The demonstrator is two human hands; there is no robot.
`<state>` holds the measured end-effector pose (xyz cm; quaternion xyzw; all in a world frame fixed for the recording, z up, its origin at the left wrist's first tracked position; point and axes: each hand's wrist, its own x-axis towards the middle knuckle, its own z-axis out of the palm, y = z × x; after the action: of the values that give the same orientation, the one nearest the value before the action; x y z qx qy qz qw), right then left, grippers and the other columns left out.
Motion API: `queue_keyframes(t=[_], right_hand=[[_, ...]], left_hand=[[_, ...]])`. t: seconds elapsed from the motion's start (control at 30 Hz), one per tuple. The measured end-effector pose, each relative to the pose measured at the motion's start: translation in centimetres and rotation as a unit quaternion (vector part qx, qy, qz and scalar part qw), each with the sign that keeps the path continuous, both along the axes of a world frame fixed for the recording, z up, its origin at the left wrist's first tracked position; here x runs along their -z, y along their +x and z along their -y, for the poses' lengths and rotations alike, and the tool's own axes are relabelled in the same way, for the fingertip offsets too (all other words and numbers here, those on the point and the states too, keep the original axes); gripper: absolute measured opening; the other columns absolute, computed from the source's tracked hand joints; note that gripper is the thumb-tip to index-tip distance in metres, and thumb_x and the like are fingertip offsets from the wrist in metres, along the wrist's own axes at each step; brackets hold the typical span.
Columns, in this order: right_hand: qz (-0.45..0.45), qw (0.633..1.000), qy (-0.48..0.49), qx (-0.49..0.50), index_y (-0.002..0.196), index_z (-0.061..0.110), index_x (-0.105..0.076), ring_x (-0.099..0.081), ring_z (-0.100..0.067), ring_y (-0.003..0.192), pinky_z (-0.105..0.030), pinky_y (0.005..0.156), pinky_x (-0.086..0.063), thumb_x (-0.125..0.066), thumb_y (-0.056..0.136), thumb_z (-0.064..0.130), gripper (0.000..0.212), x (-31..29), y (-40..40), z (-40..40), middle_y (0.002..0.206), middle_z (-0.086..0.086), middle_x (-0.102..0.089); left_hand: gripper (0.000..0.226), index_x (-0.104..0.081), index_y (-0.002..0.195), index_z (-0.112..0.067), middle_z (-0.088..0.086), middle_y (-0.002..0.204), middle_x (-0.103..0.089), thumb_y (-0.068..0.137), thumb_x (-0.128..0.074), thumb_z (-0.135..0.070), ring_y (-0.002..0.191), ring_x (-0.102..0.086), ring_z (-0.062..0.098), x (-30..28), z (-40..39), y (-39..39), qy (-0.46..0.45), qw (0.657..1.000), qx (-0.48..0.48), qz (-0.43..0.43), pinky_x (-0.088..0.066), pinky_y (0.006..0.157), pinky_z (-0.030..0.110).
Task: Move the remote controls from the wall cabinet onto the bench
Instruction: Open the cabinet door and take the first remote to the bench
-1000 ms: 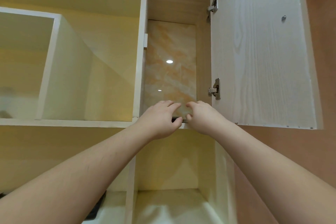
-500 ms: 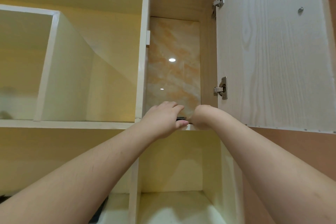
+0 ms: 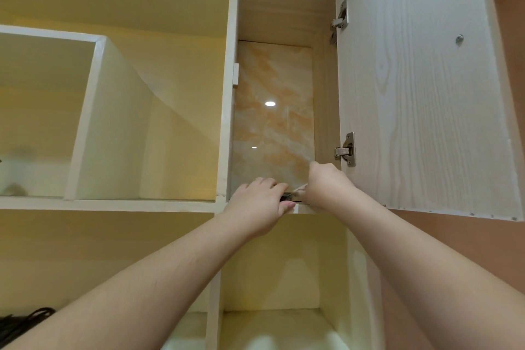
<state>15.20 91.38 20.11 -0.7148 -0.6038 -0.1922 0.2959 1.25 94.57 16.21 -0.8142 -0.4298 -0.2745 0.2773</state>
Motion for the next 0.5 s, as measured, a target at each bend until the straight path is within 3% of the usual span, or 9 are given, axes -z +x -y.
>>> queue_keyframes(t=[0.1,0.2,0.37,0.5], right_hand=[[0.028,0.998,0.049,-0.011,0.117,0.01,-0.046,-0.053,-0.03,0.098,-0.032,0.068,-0.037,-0.059,0.089,0.033,0.038,0.3,0.3,1.7,0.11,-0.011,-0.06],[0.04,0.996,0.073,-0.031,0.123,0.011,-0.045,-0.054,-0.031,0.103,-0.031,0.069,-0.038,-0.059,0.087,0.026,0.042,0.5,0.4,3.3,0.113,-0.014,-0.061],[0.028,0.989,0.109,-0.094,0.131,0.016,-0.041,-0.051,-0.028,0.106,-0.031,0.073,-0.041,-0.058,0.085,0.023,0.05,1.3,0.5,6.1,0.117,-0.012,-0.055],[0.019,0.973,0.165,-0.157,0.137,0.02,-0.038,-0.054,-0.021,0.105,-0.028,0.073,-0.04,-0.057,0.085,0.022,0.056,2.7,1.4,8.3,0.121,-0.006,-0.055]], left_hand=[[0.052,-0.035,0.144,-0.023,0.001,0.144,-0.043,0.099,-0.035,-0.049,0.134,-0.035,0.021,-0.2,0.4,-0.1,-0.05,0.998,-0.007,0.022,-0.031,0.105,0.039],[0.056,-0.031,0.148,-0.021,0.003,0.149,-0.04,0.099,-0.038,-0.048,0.137,-0.033,0.023,-0.7,0.8,-0.2,-0.073,0.996,0.001,0.054,-0.031,0.108,0.039],[0.057,-0.025,0.151,-0.018,0.007,0.153,-0.035,0.101,-0.038,-0.041,0.139,-0.033,0.024,-1.6,1.8,-0.8,-0.117,0.973,0.082,0.183,-0.03,0.112,0.039],[0.078,-0.01,0.154,-0.026,0.001,0.152,-0.036,0.094,-0.056,-0.042,0.135,-0.04,0.02,-1.4,3.1,-0.9,-0.14,0.958,0.137,0.208,-0.036,0.108,0.034]])
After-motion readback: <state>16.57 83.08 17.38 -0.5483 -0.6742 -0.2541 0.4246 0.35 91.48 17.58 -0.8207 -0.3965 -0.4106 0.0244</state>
